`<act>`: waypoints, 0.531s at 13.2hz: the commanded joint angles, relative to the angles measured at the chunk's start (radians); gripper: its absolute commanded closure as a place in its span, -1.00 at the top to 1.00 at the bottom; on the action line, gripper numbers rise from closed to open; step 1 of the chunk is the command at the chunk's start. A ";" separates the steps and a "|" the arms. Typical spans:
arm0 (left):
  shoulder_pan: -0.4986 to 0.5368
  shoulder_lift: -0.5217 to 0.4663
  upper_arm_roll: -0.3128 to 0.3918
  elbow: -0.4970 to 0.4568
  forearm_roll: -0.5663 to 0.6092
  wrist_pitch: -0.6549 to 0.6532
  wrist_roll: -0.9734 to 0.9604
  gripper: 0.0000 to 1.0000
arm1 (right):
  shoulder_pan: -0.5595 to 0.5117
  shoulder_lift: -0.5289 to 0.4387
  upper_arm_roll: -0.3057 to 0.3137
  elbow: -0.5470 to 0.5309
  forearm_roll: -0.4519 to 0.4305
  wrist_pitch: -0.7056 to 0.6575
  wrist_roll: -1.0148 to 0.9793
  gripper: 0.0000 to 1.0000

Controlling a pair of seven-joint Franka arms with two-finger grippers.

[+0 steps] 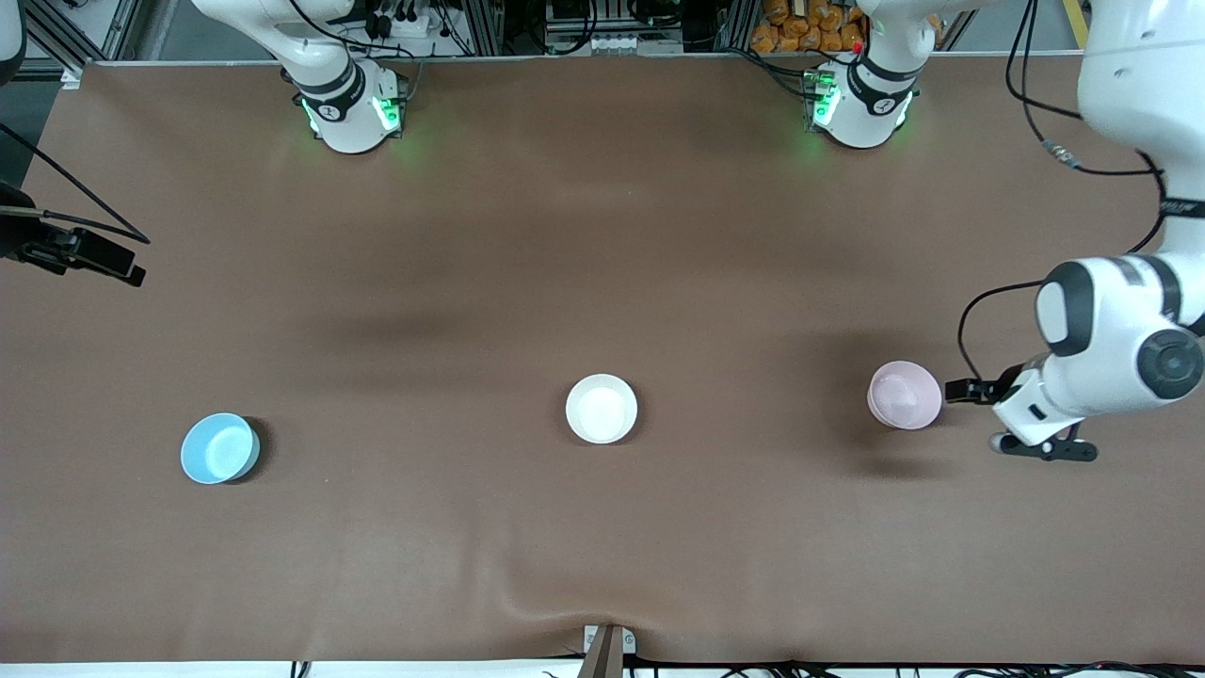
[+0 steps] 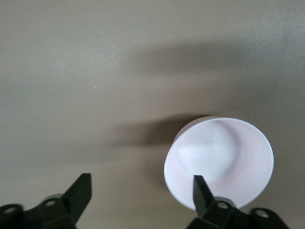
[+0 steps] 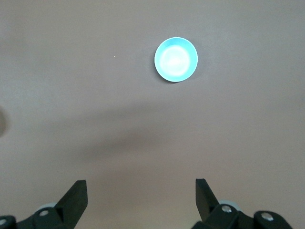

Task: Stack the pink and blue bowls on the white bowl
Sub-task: 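Move the left gripper down to the pink bowl, then grasp the pink bowl rim with the left gripper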

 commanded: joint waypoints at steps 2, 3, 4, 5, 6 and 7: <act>-0.020 0.030 0.000 0.002 -0.002 0.049 -0.007 0.55 | 0.028 -0.016 0.002 0.013 -0.009 -0.006 -0.003 1.00; -0.023 0.037 -0.002 0.001 -0.002 0.054 -0.010 0.44 | 0.034 -0.018 0.002 0.021 -0.009 -0.006 -0.003 1.00; -0.030 0.050 -0.003 -0.001 -0.002 0.057 -0.010 0.39 | 0.042 -0.018 0.002 0.025 -0.009 -0.006 -0.003 1.00; -0.024 0.057 -0.008 -0.002 -0.002 0.055 -0.010 0.26 | 0.049 -0.018 0.004 0.028 -0.009 -0.006 -0.002 1.00; -0.022 0.057 -0.009 -0.002 -0.002 0.055 -0.008 0.13 | 0.062 -0.018 0.004 0.036 -0.009 -0.006 -0.002 1.00; -0.020 0.060 -0.011 -0.005 -0.002 0.055 -0.008 -0.05 | 0.066 -0.018 0.002 0.039 -0.010 -0.006 -0.002 1.00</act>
